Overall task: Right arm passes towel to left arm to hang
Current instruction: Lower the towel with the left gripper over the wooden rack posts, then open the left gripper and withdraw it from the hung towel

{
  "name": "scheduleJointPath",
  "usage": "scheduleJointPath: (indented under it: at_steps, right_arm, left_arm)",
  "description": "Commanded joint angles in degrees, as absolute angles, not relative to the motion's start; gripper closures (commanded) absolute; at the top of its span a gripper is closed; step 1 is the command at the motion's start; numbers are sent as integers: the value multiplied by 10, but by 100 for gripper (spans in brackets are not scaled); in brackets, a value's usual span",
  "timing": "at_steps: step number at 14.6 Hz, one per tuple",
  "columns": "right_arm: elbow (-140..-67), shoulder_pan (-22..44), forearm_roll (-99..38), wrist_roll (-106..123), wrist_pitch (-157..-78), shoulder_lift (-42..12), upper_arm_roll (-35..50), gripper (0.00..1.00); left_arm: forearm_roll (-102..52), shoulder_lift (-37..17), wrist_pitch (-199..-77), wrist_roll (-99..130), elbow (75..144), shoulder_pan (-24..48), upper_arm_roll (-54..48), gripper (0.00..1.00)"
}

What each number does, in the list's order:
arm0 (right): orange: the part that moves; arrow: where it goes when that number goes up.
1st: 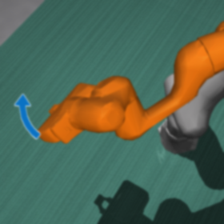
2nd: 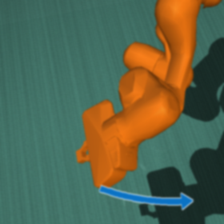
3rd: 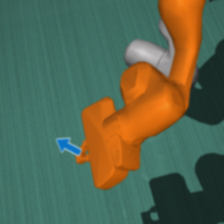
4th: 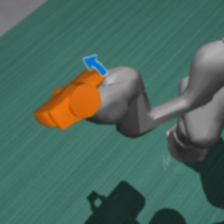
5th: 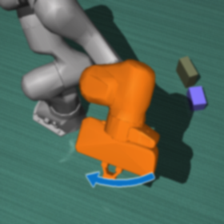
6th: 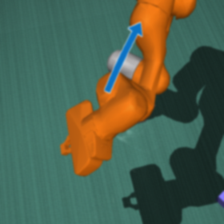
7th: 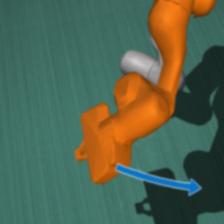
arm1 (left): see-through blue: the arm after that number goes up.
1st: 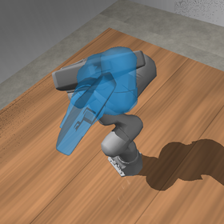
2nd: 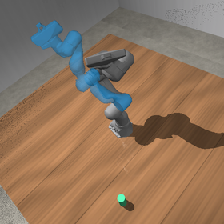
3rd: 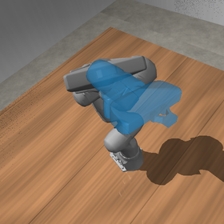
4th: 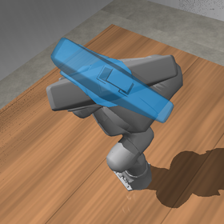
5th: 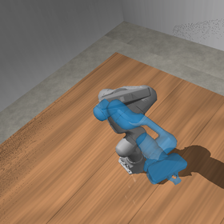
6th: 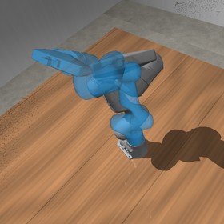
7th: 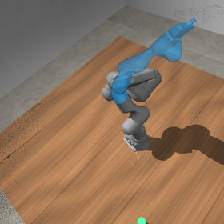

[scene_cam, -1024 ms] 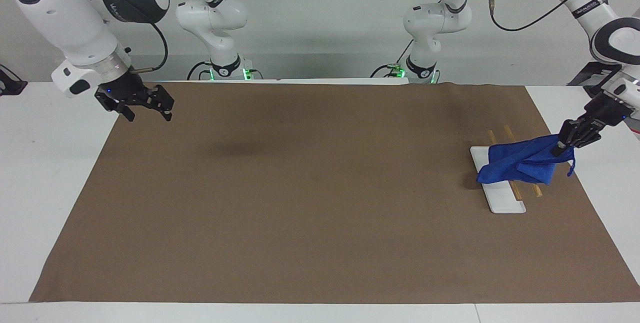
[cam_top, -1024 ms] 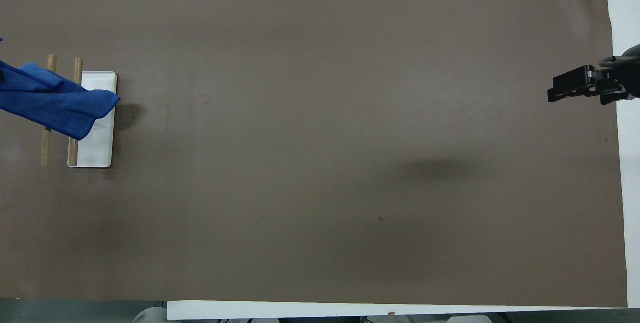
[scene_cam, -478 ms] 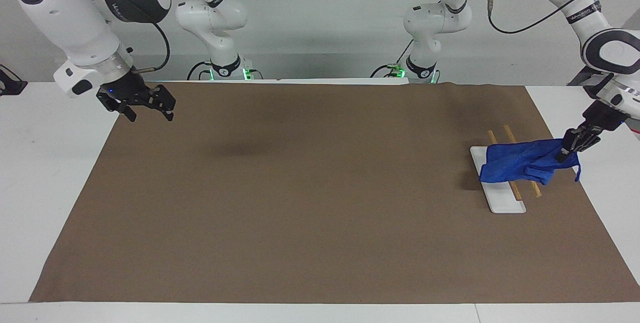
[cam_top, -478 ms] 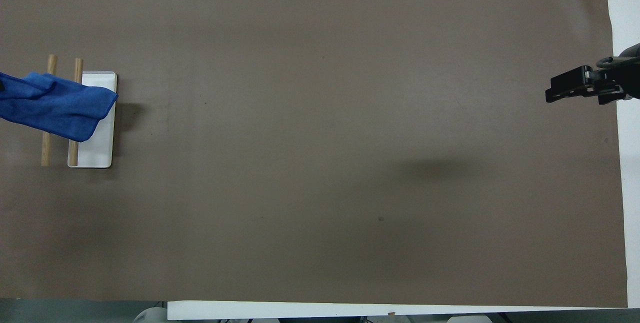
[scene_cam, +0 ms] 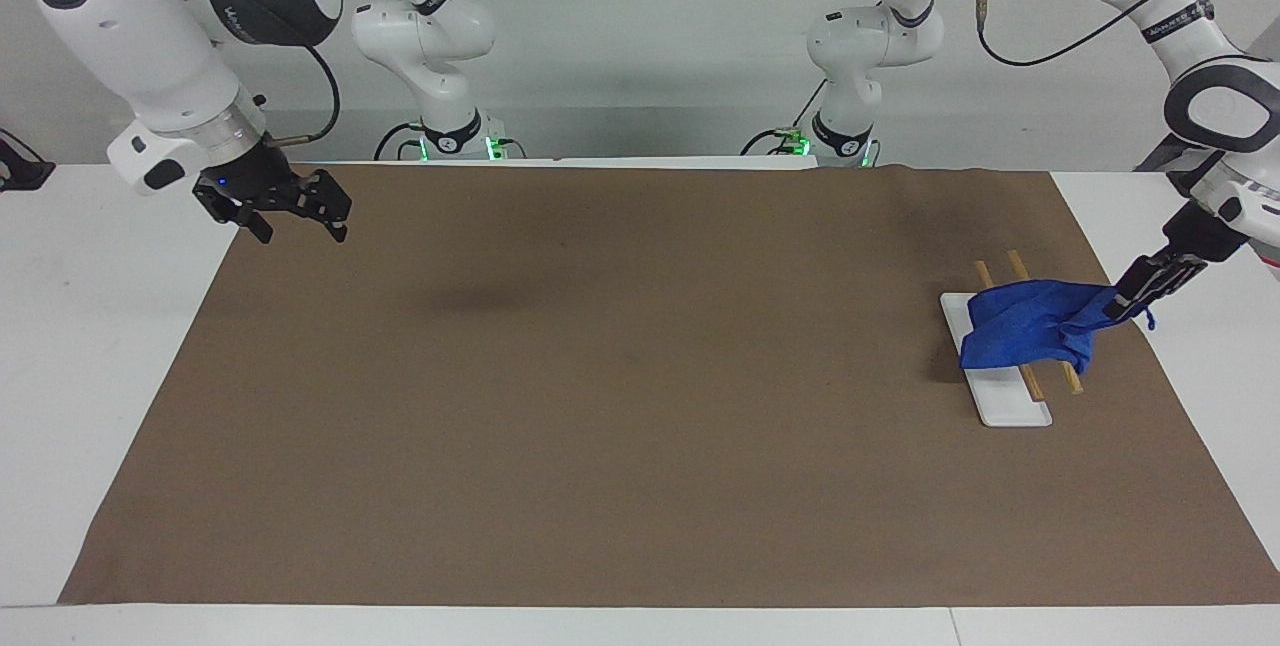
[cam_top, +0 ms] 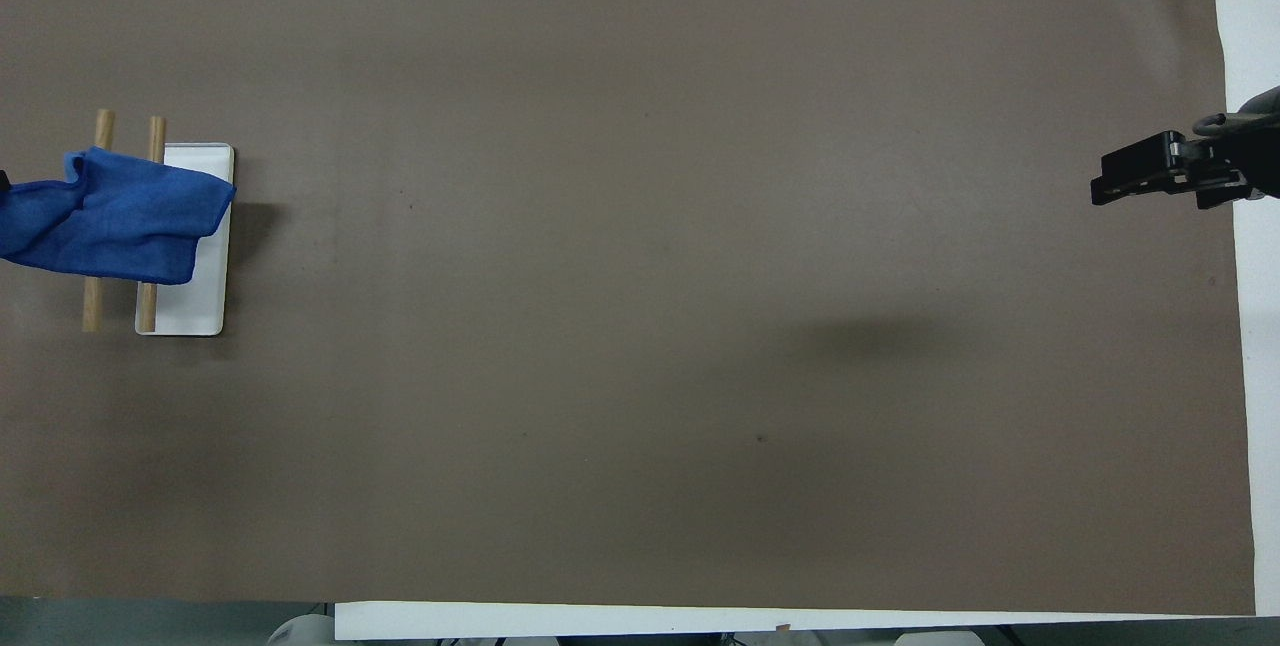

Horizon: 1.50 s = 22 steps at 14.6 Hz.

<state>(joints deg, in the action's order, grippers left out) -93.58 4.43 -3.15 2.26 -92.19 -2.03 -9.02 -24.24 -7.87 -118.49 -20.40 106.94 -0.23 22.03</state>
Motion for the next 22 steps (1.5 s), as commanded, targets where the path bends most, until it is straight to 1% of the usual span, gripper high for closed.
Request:
scheduleJointPath:
  at_steps: [1,3,5,6,8,11,13,15,17,20,22]
  right_arm:
    - [-944,46,-28,32,-918,-12,-91,1]
    - [-943,46,-28,32,-918,-12,-91,1]
    - [-944,46,-28,32,-919,-12,-91,1]
    - [-943,46,-28,32,-918,-13,-91,1]
    - [-943,46,-28,32,-918,-12,-91,1]
    - [-943,46,-28,32,-918,-12,-91,1]
    - [-943,46,-28,32,-919,-13,-92,1]
    - [-943,46,-28,31,-920,-12,-92,1]
    - [-943,46,-28,31,-923,-12,-93,1]
    - [-943,45,-25,33,-925,-13,-94,1]
    - [-943,46,-6,33,-926,-13,-95,1]
  left_arm:
    - [-221,-59,-1198,-172,1079,3,223,0]
    - [-211,-42,-1197,-129,1078,7,222,0]
    - [-124,-9,-1186,-112,1078,11,209,0]
    - [-89,4,-1166,-99,1078,17,197,0]
    - [-38,19,-1072,-89,1055,18,167,0]
    - [-17,28,-941,-39,1006,18,109,0]
    - [-18,38,-894,8,988,17,69,0]
    - [-18,36,-846,29,956,17,33,0]
    - [-21,35,-796,29,925,15,27,0]
    - [-24,34,-779,30,904,12,3,0]
    - [-33,30,-787,29,906,13,4,0]
